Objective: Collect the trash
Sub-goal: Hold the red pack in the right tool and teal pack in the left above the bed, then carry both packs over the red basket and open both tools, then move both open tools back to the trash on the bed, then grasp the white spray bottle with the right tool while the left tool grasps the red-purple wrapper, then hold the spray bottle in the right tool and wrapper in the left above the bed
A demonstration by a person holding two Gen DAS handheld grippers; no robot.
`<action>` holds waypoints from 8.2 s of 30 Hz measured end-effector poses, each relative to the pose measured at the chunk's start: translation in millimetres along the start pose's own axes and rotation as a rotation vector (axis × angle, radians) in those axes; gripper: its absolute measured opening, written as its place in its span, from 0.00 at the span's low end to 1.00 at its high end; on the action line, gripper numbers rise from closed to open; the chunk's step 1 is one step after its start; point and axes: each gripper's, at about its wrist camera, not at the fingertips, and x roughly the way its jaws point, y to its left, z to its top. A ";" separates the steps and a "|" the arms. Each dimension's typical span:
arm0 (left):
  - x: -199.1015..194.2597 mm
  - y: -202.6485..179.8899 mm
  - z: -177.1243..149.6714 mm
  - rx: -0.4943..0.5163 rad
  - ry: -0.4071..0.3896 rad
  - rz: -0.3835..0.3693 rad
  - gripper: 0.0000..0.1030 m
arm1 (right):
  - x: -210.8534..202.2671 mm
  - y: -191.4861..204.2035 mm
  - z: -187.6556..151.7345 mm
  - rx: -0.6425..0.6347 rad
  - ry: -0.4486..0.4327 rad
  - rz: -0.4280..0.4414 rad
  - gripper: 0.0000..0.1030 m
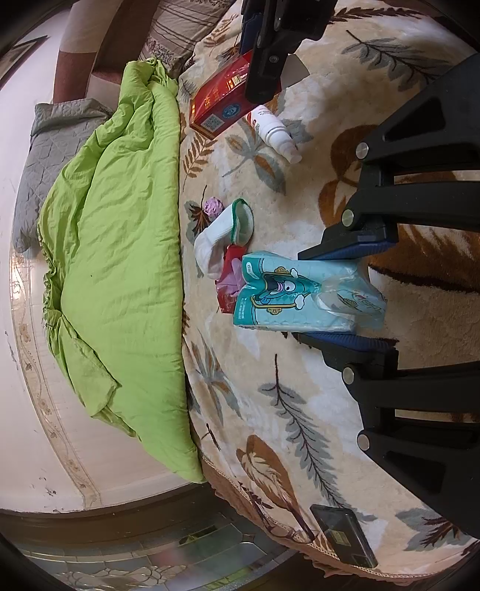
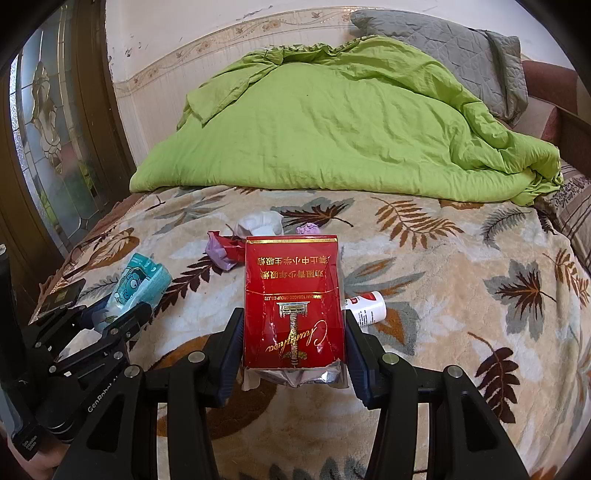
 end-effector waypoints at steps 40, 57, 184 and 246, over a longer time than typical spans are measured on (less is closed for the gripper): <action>-6.2 -7.8 -0.7 0.031 -0.007 -0.007 0.33 | -15.0 -6.8 -2.9 0.062 -0.017 -0.019 0.53; -23.3 -20.3 -7.7 0.027 -0.006 -0.086 0.33 | -38.0 -18.4 -16.7 0.146 -0.030 0.003 0.53; 154.0 72.4 51.4 -0.292 0.190 -0.234 0.38 | 77.5 -78.8 26.6 0.490 0.166 0.033 0.35; -67.9 -61.1 -20.8 0.033 -0.067 -0.064 0.37 | -81.1 -29.8 -44.0 0.257 -0.085 0.161 0.33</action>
